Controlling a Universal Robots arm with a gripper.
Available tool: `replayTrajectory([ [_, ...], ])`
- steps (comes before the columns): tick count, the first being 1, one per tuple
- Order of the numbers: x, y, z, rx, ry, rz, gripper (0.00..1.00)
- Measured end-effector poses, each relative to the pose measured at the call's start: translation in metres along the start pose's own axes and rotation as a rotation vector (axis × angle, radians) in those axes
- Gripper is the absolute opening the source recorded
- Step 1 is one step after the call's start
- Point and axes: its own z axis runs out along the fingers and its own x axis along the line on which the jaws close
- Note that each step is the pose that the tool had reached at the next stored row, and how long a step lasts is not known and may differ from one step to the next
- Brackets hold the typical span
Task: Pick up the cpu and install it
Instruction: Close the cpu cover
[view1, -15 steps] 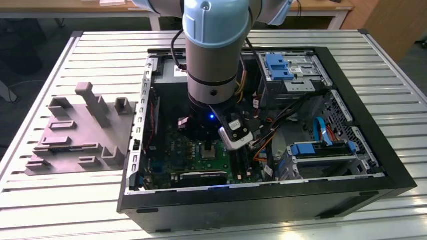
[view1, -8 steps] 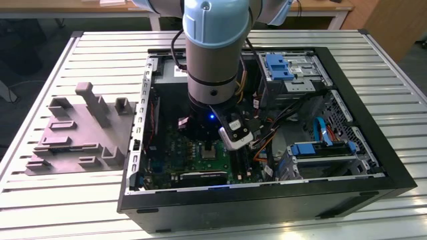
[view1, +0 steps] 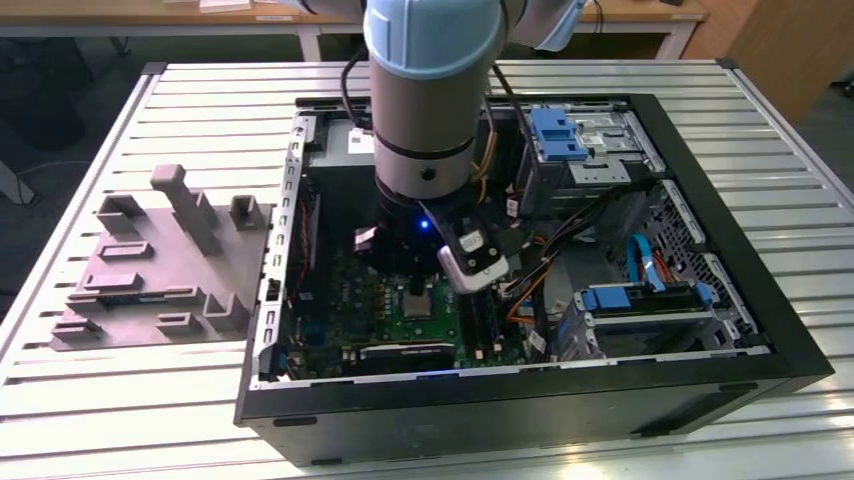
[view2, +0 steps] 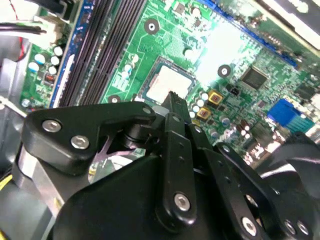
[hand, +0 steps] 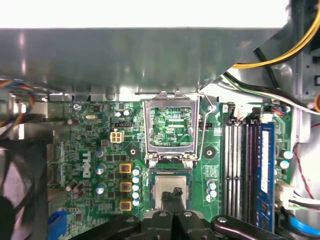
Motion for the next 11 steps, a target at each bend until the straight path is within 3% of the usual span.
replayTrajectory([
  [11, 0.0010, 0.0015, -0.0455, 0.0000, -0.0035, 0.000, 0.11],
])
